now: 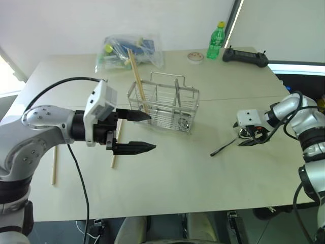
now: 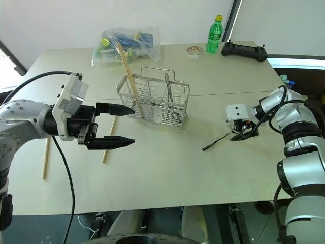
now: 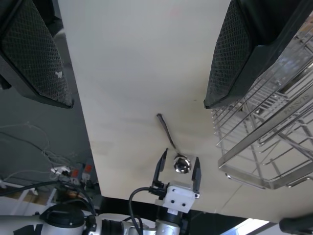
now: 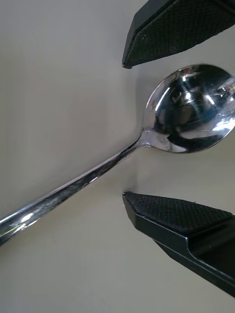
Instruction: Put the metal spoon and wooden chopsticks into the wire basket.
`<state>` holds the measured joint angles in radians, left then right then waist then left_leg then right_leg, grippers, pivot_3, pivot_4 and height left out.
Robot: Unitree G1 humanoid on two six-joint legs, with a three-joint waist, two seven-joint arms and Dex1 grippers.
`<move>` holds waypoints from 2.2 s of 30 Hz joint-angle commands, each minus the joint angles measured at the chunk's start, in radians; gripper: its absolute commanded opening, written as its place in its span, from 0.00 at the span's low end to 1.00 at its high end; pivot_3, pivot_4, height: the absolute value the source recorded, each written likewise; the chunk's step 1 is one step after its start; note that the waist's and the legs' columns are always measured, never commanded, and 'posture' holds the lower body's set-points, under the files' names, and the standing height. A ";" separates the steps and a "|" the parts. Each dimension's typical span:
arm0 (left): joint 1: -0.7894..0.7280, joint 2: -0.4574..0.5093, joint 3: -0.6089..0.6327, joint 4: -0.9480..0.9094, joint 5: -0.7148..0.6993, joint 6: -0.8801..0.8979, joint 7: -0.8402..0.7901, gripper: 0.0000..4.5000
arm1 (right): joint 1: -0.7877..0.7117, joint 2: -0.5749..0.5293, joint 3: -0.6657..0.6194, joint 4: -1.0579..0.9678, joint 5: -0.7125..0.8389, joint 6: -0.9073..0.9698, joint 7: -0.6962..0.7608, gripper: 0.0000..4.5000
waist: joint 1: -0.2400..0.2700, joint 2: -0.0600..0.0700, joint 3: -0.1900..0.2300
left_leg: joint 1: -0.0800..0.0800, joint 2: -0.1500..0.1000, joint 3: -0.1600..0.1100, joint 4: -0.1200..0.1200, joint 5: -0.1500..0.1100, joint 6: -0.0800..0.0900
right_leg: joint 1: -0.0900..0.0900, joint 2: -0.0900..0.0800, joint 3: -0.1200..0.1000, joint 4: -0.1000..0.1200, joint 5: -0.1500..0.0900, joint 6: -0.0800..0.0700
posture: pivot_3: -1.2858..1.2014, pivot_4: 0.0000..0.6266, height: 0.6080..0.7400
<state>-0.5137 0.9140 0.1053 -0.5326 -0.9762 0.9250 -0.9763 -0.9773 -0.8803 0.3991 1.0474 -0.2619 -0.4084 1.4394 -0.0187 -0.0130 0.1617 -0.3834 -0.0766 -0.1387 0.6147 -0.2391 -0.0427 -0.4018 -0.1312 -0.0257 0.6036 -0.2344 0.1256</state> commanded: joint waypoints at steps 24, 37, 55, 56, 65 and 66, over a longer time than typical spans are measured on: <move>-0.064 -0.005 -0.015 0.027 0.014 -0.035 -0.031 1.00 | 0.031 0.059 -0.038 -0.004 0.001 -0.005 0.066 0.13 | -0.006 -0.007 0.000 | 0.012 0.002 0.001 0.000 0.000 0.000 | 0.008 0.004 0.006 0.007 -0.002 -0.004 | 0.52 0.24 0.71; -0.068 -0.002 0.007 0.027 -0.002 -0.025 -0.011 1.00 | 0.072 0.056 -0.066 -0.031 0.006 -0.044 0.012 0.01 | -0.004 -0.010 0.000 | 0.014 0.004 0.003 0.000 0.000 -0.001 | 0.007 0.008 0.012 0.008 -0.002 -0.004 | 0.52 0.24 0.71; -0.188 -0.060 -0.021 0.176 0.076 -0.071 -0.030 1.00 | 0.444 -0.099 -0.529 -1.232 0.818 0.987 -0.097 0.01 | 0.009 -0.006 0.004 | 0.011 0.007 0.005 0.001 -0.001 -0.001 | 0.002 0.008 0.017 0.009 -0.003 -0.005 | 0.52 0.24 0.71; -0.194 -0.066 -0.020 0.187 0.082 -0.078 -0.029 1.00 | 0.395 -0.059 -0.565 -1.263 0.894 1.086 -0.188 0.01 | 0.009 -0.007 0.005 | 0.010 0.007 0.006 0.001 -0.001 0.000 | 0.002 0.008 0.017 0.008 -0.003 -0.005 | 0.52 0.24 0.71; -0.218 -0.085 -0.011 0.237 0.115 -0.110 -0.038 1.00 | 0.129 0.347 -0.592 -1.374 1.109 1.393 -0.774 0.01 | 0.011 -0.009 0.004 | 0.007 0.006 0.004 -0.002 -0.001 0.000 | -0.003 0.009 0.019 0.008 0.000 -0.004 | 0.52 0.24 0.71; -0.218 -0.085 -0.011 0.237 0.117 -0.112 -0.039 1.00 | 0.123 0.372 -0.580 -1.376 1.104 1.391 -0.802 0.01 | 0.012 -0.009 0.004 | 0.007 0.006 0.003 -0.001 -0.001 0.000 | -0.004 0.009 0.019 0.008 0.000 -0.003 | 0.52 0.24 0.71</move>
<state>-0.7143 0.8233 0.0653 -0.2855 -0.8611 0.8367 -1.0060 -0.8269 -0.5251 -0.1746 -0.2939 0.8313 0.9868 0.6916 -0.0072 -0.0221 0.1658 -0.3771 -0.0713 -0.1354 0.6135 -0.2404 -0.0428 -0.4055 -0.1228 -0.0070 0.6115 -0.2340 0.1231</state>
